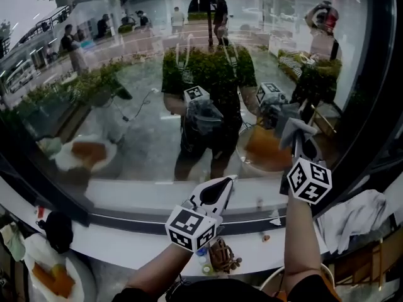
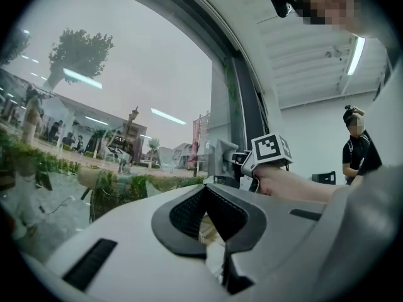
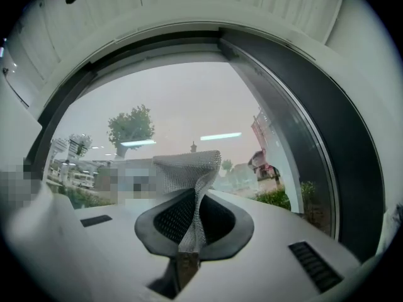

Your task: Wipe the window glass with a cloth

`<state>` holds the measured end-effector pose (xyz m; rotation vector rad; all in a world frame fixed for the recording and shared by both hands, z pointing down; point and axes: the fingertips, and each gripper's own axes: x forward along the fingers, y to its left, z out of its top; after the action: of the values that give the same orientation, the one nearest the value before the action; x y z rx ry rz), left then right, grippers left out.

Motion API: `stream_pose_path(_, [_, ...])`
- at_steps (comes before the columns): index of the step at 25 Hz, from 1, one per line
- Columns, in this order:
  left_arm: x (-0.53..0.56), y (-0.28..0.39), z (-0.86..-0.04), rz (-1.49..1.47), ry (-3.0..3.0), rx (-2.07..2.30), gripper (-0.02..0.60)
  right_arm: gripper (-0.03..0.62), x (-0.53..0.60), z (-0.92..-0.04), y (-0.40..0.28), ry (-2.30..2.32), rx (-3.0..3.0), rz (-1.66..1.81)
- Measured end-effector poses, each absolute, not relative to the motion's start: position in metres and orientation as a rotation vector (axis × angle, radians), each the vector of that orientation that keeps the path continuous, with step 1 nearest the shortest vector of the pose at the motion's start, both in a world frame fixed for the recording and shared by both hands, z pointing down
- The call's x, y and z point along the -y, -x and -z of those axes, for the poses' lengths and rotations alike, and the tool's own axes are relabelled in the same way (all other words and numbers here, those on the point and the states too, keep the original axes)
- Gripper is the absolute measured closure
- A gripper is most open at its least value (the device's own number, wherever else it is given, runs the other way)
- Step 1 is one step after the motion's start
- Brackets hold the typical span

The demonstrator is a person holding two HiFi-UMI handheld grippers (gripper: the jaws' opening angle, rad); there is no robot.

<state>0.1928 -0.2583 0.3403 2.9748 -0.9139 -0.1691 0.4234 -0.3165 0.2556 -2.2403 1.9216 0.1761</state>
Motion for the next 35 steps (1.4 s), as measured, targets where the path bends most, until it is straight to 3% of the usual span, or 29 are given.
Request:
stream_pose_path(4, [0.250, -0.196, -0.340, 0.158, -2.973, 0.904, 0.574, 0.553, 0.313, -0.253, -0.426, 2.245, -1.928, -0.168])
stream_pose_path(9, [0.250, -0.148, -0.337, 0.184, -2.974, 0.882, 0.574, 0.553, 0.317, -0.245, -0.368, 2.244, -1.942, -0.182])
stream_pose_path(24, [0.228, -0.135, -0.336, 0.171, -2.937, 1.018, 0.574, 0.553, 0.314, -0.240, -0.350, 2.166, -1.990, -0.175])
stream_pose_path(35, [0.240, 0.015, -0.338, 0.191, -2.899, 1.124, 0.574, 0.553, 0.341, -0.240, -0.189, 2.108, -2.055, -0.196])
